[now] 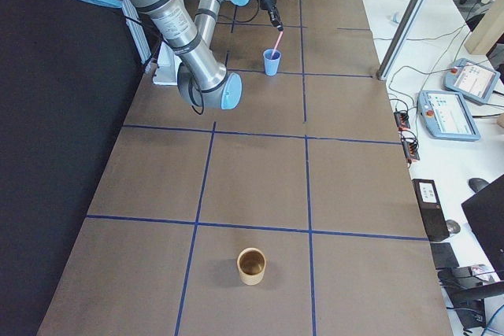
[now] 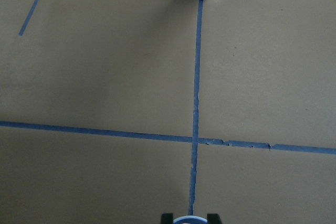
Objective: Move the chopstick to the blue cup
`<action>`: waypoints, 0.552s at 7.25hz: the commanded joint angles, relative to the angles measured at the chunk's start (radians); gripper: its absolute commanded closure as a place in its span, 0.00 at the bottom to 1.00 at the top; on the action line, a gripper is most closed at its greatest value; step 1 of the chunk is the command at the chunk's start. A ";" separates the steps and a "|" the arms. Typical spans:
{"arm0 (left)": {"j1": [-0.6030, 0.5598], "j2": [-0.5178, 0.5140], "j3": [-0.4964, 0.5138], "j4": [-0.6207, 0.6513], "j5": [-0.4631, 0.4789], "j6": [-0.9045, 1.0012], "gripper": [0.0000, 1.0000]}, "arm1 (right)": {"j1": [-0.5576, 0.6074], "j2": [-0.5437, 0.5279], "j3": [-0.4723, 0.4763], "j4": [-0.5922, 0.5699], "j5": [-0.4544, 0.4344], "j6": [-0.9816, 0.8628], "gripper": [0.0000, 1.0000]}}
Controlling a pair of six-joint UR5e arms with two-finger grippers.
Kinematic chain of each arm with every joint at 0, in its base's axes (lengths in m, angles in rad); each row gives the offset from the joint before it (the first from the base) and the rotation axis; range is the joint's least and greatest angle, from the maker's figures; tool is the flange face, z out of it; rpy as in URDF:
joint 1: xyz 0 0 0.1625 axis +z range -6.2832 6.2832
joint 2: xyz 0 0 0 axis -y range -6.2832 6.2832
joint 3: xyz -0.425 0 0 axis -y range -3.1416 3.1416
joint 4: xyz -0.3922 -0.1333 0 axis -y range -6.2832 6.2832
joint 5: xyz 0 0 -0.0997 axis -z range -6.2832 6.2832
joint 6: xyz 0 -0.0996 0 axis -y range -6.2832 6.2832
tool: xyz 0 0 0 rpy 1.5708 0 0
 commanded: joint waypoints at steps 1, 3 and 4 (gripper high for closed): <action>0.000 0.000 0.000 0.000 0.000 -0.001 0.00 | 0.002 0.001 0.007 0.000 0.001 0.001 0.00; -0.017 0.001 0.000 0.000 -0.003 0.000 0.00 | 0.060 -0.023 0.066 -0.014 0.027 -0.012 0.00; -0.035 0.001 0.000 0.002 -0.024 0.002 0.00 | 0.119 -0.116 0.138 -0.011 0.123 -0.031 0.00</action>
